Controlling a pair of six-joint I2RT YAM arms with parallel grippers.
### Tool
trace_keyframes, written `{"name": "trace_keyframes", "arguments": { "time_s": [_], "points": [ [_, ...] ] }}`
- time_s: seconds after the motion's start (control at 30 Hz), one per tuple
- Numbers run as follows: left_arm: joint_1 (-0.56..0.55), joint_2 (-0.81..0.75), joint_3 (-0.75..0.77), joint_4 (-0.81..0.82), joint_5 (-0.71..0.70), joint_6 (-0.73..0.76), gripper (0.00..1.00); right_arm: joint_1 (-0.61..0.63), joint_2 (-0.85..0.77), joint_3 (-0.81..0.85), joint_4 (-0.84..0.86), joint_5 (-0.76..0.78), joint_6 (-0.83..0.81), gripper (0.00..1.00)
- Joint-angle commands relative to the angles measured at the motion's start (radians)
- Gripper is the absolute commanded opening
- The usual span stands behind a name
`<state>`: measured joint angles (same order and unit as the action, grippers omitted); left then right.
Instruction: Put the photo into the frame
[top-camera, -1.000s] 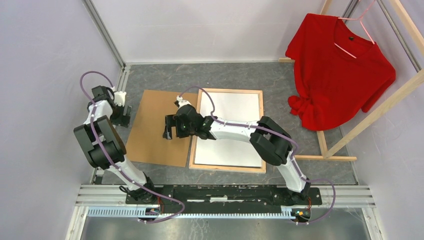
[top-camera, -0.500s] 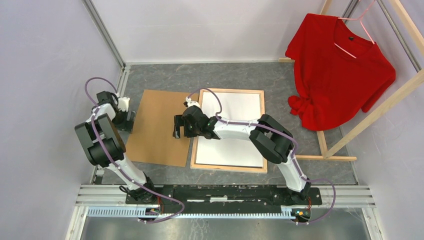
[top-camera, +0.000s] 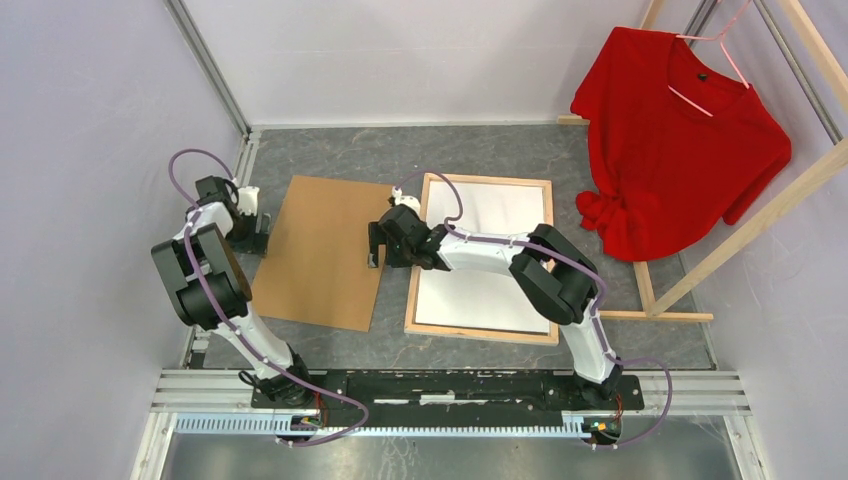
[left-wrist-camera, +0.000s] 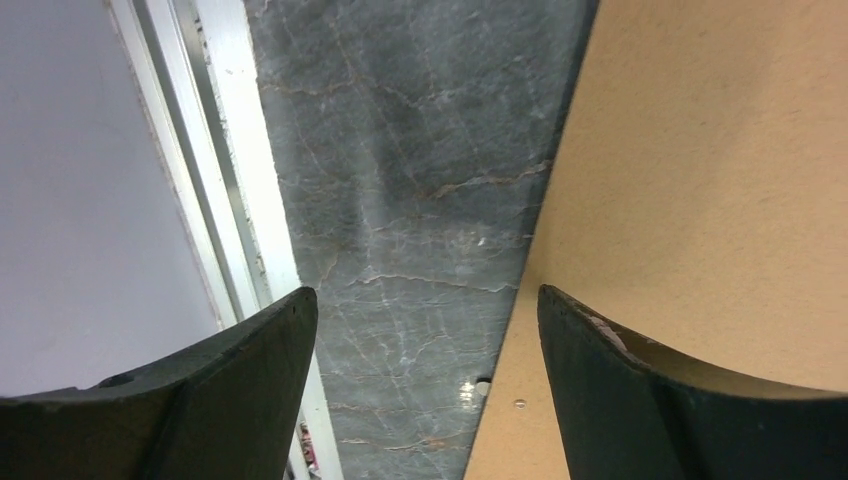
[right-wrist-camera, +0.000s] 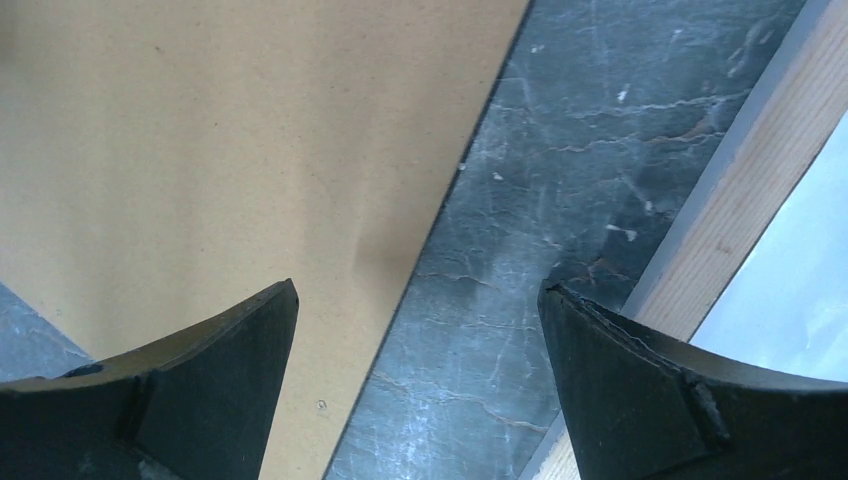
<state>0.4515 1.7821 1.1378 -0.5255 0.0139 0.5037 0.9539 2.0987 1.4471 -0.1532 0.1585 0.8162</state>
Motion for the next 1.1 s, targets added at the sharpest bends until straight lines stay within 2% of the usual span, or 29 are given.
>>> {"name": "trace_keyframes", "arguments": {
  "time_s": [0.0,0.07,0.17,0.4,0.6,0.83,1.07],
  "points": [
    [-0.005,-0.003,0.078,-0.026,0.095,-0.054,0.86,-0.015,0.000,0.031,-0.104,0.045,0.007,0.98],
    [-0.005,-0.013,0.112,-0.083,0.144,-0.046,0.85,-0.016,0.017,0.068,-0.116,0.041,0.011,0.98],
    [-0.005,-0.021,0.135,-0.088,0.143,-0.049,0.84,-0.019,0.046,0.123,-0.132,0.041,0.020,0.98],
    [-0.013,0.061,0.134,0.069,-0.002,-0.111,0.77,-0.027,0.124,0.225,-0.155,0.052,0.044,0.98],
    [-0.047,0.095,0.066,0.143,-0.065,-0.123,0.76,-0.026,0.152,0.243,-0.171,0.076,0.062,0.98],
    [-0.103,0.078,-0.009,0.141,-0.045,-0.128,0.76,-0.008,0.183,0.287,-0.189,0.080,0.100,0.98],
    [-0.143,0.052,-0.094,0.140,-0.031,-0.119,0.76,0.004,0.207,0.297,-0.120,-0.012,0.167,0.98]
  ]
}}
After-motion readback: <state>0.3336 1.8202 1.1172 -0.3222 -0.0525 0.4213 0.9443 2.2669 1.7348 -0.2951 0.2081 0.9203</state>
